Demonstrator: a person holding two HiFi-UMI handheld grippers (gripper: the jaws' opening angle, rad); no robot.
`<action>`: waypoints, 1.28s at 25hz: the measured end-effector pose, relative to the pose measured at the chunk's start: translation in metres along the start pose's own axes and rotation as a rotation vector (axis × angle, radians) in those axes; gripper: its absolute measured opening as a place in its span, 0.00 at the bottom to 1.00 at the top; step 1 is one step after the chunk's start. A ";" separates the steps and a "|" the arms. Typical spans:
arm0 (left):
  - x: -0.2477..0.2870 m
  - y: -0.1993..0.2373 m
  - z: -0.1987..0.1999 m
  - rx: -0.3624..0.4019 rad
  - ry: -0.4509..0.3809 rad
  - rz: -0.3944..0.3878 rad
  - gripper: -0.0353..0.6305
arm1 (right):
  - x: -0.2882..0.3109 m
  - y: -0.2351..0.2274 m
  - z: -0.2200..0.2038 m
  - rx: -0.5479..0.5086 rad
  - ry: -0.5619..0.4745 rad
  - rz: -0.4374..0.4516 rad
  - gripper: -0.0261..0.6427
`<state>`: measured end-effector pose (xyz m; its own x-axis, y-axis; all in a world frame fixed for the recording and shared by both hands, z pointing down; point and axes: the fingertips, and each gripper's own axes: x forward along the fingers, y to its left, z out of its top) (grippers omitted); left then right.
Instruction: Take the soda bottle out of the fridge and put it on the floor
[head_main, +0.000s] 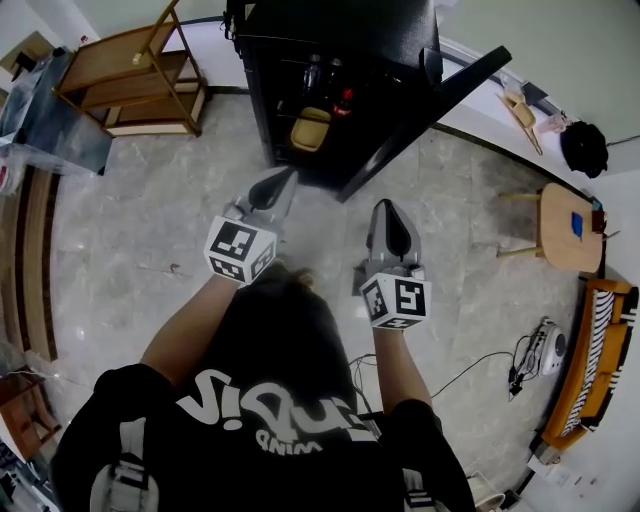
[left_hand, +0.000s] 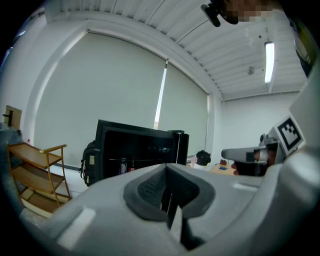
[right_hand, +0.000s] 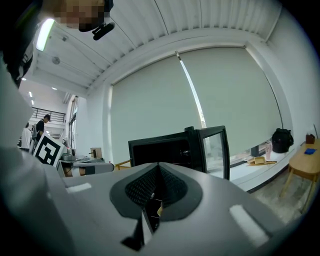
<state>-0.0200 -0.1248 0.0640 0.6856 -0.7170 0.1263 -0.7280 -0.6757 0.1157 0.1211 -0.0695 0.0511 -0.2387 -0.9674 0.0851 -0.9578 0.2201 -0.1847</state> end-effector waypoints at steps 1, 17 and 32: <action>0.003 0.004 0.000 0.000 0.003 -0.005 0.06 | 0.004 -0.002 0.000 0.004 0.000 -0.007 0.03; 0.069 0.056 -0.052 0.032 0.000 -0.037 0.06 | 0.071 -0.028 -0.063 -0.013 -0.012 -0.058 0.03; 0.135 0.096 -0.143 0.012 -0.066 0.010 0.06 | 0.110 -0.075 -0.159 -0.020 -0.038 -0.048 0.03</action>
<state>0.0020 -0.2618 0.2328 0.6769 -0.7335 0.0622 -0.7353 -0.6698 0.1032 0.1413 -0.1729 0.2298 -0.1866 -0.9808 0.0564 -0.9711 0.1755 -0.1619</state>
